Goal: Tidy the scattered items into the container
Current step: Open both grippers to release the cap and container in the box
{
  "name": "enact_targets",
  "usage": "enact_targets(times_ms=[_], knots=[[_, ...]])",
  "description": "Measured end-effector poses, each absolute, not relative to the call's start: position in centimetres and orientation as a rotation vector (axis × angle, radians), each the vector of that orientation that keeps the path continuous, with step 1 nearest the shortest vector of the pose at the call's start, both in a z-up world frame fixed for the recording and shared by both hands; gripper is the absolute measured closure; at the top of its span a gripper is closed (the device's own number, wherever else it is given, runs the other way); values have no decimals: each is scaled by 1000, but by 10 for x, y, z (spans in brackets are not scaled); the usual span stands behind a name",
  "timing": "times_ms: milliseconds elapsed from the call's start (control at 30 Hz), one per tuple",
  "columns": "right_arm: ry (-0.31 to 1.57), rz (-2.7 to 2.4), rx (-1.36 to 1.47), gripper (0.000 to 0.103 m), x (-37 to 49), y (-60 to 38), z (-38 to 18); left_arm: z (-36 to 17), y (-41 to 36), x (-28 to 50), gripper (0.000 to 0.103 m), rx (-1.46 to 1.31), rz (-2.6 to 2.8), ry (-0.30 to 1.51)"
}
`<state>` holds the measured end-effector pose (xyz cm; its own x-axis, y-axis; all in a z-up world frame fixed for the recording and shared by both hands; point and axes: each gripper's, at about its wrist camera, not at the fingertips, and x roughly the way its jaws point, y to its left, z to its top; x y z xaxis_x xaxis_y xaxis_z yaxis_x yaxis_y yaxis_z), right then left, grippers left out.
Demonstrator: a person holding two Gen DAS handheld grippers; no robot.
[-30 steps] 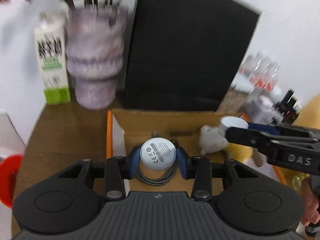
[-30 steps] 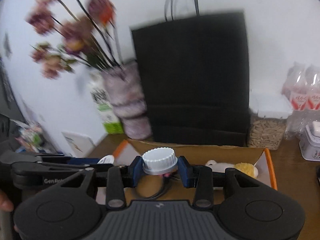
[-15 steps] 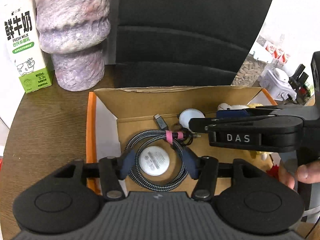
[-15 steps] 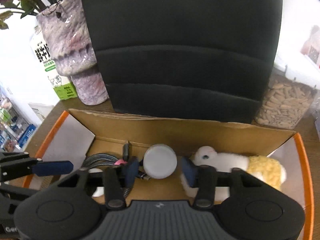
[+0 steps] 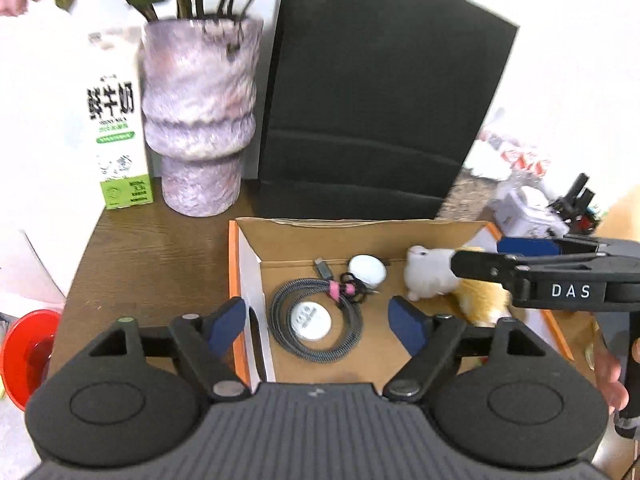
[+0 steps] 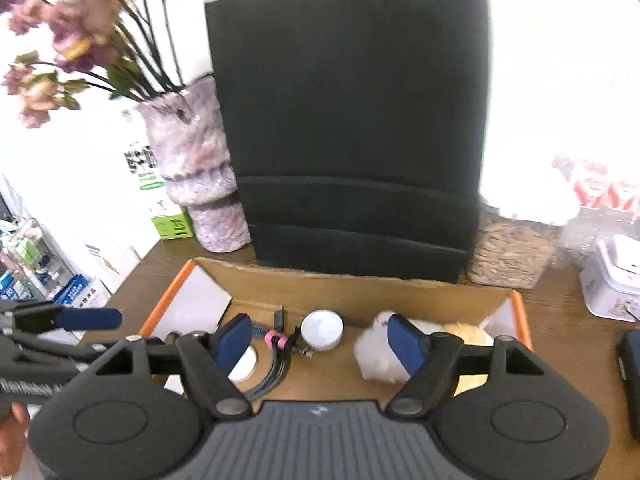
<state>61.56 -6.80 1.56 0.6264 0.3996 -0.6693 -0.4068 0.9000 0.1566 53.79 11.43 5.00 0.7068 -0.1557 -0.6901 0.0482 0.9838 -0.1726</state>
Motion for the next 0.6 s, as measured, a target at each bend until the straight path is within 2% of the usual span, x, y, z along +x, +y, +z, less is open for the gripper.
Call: enact_targets(times_ms=[267, 367, 400, 600], knots=[[747, 430, -23, 25, 516, -128, 42, 81, 106, 435, 8, -71, -193, 670], [714, 440, -57, 20, 465, -153, 53, 86, 98, 397, 6, -57, -208, 635], [689, 452, -73, 15, 447, -160, 55, 87, 95, 384, 6, -64, -205, 625], [610, 515, -100, 14, 368, -190, 46, 86, 74, 326, 4, -55, -176, 582]])
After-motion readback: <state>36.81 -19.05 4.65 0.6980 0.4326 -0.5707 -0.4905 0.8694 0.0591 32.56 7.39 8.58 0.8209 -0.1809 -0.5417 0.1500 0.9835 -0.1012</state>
